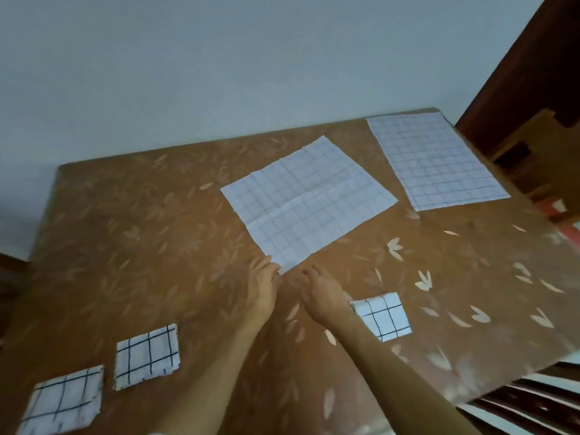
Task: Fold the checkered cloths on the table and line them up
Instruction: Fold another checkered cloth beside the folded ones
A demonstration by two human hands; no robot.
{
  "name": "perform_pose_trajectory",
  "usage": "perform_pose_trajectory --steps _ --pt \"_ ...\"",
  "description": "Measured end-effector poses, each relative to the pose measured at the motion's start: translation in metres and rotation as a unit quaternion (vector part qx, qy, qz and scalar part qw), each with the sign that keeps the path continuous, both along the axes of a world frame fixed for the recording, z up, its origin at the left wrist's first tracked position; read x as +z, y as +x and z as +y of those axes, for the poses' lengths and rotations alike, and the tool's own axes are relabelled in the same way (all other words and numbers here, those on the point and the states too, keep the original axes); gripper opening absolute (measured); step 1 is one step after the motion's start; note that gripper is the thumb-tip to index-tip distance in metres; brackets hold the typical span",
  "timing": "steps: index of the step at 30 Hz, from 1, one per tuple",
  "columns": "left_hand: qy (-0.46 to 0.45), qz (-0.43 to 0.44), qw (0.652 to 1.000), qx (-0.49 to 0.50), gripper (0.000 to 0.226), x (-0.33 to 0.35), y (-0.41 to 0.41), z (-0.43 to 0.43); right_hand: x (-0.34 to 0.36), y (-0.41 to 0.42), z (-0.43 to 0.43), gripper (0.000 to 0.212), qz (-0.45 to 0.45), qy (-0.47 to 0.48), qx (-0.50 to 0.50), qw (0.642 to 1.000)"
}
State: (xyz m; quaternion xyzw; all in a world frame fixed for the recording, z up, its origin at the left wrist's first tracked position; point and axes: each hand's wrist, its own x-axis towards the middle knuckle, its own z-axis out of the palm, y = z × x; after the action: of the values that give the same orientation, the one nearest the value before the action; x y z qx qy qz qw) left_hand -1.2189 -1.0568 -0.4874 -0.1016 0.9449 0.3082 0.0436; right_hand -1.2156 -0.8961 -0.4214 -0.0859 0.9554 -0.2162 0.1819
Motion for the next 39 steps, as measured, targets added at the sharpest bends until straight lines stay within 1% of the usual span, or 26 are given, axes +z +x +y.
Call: perform_pose_trajectory --steps 1,3,5,7,8,9,12,13,15,17,19,21,23,24,26,27,28,29,30,32,34,35,36,38,39 --pt "-0.012 0.006 1.000 0.007 0.028 -0.001 -0.007 0.005 -0.010 -0.016 0.001 0.039 -0.005 0.002 -0.001 1.000" --pt "-0.055 -0.008 0.998 -0.009 0.043 -0.001 -0.023 0.012 -0.025 -0.046 0.002 0.052 -0.028 0.017 0.022 0.999" --pt "-0.079 -0.040 0.995 -0.048 0.055 -0.007 -0.043 0.010 -0.036 -0.070 0.004 0.064 -0.039 0.026 0.046 0.998" --pt "-0.106 -0.085 0.988 -0.079 0.062 -0.014 -0.062 0.006 -0.046 -0.087 0.006 0.066 -0.037 0.017 0.062 0.997" --pt "-0.113 -0.097 0.986 -0.081 0.060 -0.016 -0.068 0.003 -0.052 -0.092 0.008 0.066 -0.036 0.015 0.071 0.997" --pt "-0.117 -0.094 0.986 -0.076 0.055 -0.018 -0.072 0.002 -0.058 -0.097 0.010 0.064 -0.037 0.011 0.080 0.996" --pt "-0.160 -0.039 0.986 -0.027 0.018 -0.021 -0.075 0.003 -0.072 -0.102 0.013 0.065 -0.042 -0.023 0.113 0.992" --pt "-0.177 -0.035 0.984 -0.012 0.013 -0.019 -0.073 0.005 -0.075 -0.102 0.014 0.068 -0.045 -0.031 0.123 0.991" --pt "-0.200 -0.035 0.979 -0.007 0.015 -0.010 -0.069 0.015 -0.077 -0.101 0.014 0.071 -0.036 -0.038 0.136 0.989" --pt "-0.225 -0.013 0.973 -0.043 0.017 -0.003 -0.060 0.024 -0.075 -0.098 0.014 0.062 -0.018 -0.051 0.130 0.990" --pt "-0.214 0.017 0.974 -0.071 0.023 -0.002 -0.047 0.029 -0.076 -0.094 0.016 0.046 -0.021 -0.053 0.128 0.990" --pt "-0.166 0.043 0.982 -0.079 0.032 0.001 -0.032 0.028 -0.076 -0.088 0.020 0.032 -0.007 -0.068 0.141 0.988" --pt "-0.106 0.035 0.988 -0.111 0.039 0.004 -0.012 0.021 -0.070 -0.084 0.024 0.027 0.006 -0.108 0.147 0.983" --pt "-0.090 0.022 0.986 -0.136 0.050 0.004 -0.002 0.015 -0.065 -0.080 0.027 0.029 -0.006 -0.130 0.149 0.980" --pt "-0.107 -0.008 0.979 -0.173 0.085 0.003 0.019 -0.004 -0.051 -0.070 0.032 0.044 -0.039 -0.158 0.158 0.974" --pt "-0.121 -0.003 0.978 -0.170 0.091 0.002 0.029 -0.014 -0.045 -0.064 0.037 0.052 -0.038 -0.163 0.163 0.972" --pt "-0.132 0.014 0.979 -0.154 0.088 0.002 0.038 -0.024 -0.042 -0.058 0.040 0.056 -0.034 -0.163 0.168 0.972" --pt "-0.138 0.029 0.982 -0.128 0.080 0.001 0.046 -0.035 -0.038 -0.052 0.042 0.055 -0.027 -0.159 0.179 0.970" --pt "-0.141 0.043 0.984 -0.097 0.073 0.001 0.051 -0.046 -0.033 -0.046 0.045 0.051 -0.027 -0.158 0.189 0.969" --pt "-0.124 0.071 0.988 -0.052 0.058 0.008 0.057 -0.065 -0.022 -0.032 0.045 0.036 -0.044 -0.173 0.181 0.967" --pt "-0.112 0.097 0.988 -0.044 0.041 0.020 0.064 -0.076 -0.016 -0.019 0.046 0.025 -0.048 -0.188 0.185 0.963" --pt "-0.120 0.104 0.986 -0.045 0.034 0.026 0.069 -0.080 -0.012 -0.013 0.046 0.022 -0.029 -0.188 0.189 0.963" --pt "-0.135 0.095 0.985 -0.042 0.033 0.034 0.075 -0.081 -0.007 -0.010 0.047 0.019 -0.007 -0.187 0.204 0.961" --pt "-0.176 0.048 0.983 -0.010 0.040 0.048 0.094 -0.084 0.005 -0.003 0.052 0.015 0.026 -0.176 0.223 0.958" --pt "-0.190 0.031 0.981 0.010 0.040 0.051 0.105 -0.088 0.009 0.000 0.054 0.019 0.034 -0.181 0.218 0.959"
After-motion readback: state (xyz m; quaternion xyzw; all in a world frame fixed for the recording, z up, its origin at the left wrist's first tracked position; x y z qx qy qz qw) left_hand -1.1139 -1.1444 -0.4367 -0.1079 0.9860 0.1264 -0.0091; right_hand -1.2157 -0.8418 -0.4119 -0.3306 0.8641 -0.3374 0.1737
